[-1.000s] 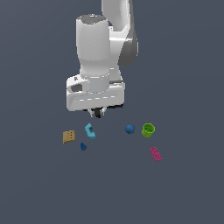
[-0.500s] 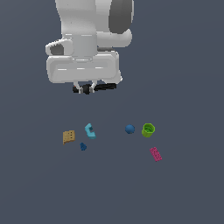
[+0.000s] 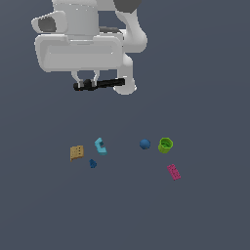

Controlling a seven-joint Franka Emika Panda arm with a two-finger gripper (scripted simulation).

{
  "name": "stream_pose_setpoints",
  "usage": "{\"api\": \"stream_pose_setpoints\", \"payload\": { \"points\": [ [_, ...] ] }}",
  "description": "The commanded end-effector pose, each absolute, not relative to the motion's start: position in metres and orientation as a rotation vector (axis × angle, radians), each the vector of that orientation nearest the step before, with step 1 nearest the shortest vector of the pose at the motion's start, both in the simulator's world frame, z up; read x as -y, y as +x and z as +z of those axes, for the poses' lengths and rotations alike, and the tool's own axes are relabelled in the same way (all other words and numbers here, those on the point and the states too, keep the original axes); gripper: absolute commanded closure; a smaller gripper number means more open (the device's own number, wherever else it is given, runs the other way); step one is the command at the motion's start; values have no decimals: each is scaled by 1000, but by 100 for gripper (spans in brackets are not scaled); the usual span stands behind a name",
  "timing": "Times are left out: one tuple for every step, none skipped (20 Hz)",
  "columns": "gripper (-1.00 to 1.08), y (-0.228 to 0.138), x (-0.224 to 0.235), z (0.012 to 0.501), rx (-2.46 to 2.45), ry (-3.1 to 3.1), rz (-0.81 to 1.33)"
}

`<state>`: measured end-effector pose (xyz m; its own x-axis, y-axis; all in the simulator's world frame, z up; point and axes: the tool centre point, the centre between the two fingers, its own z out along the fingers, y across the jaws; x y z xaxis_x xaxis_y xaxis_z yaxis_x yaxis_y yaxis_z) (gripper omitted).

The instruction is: Pick up a designated object from a clutter of objects.

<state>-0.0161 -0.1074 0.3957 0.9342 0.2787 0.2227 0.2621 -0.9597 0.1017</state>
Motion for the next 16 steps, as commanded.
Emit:
{"api": "stream_pose_setpoints", "payload": {
  "points": [
    [108, -17, 110, 402, -423, 3019, 365],
    [108, -17, 110, 403, -423, 3019, 365],
    [108, -17, 110, 404, -423, 3019, 365],
    [108, -17, 110, 404, -423, 3019, 365],
    [108, -17, 110, 401, -422, 3020, 362],
    [108, -17, 110, 402, -422, 3020, 362],
    [108, -18, 110, 403, -422, 3020, 362],
    [108, -18, 109, 404, -422, 3020, 362],
    [108, -19, 109, 406, -422, 3020, 362],
    [108, -20, 109, 409, -422, 3020, 362],
    [108, -21, 108, 412, -422, 3020, 362],
    [108, -23, 108, 416, -422, 3020, 362],
    [108, -24, 107, 420, -422, 3020, 362],
    [108, -26, 106, 425, -422, 3020, 362],
    [108, -28, 106, 430, -422, 3020, 362],
    [108, -30, 105, 436, -422, 3020, 362]
  ]
}}
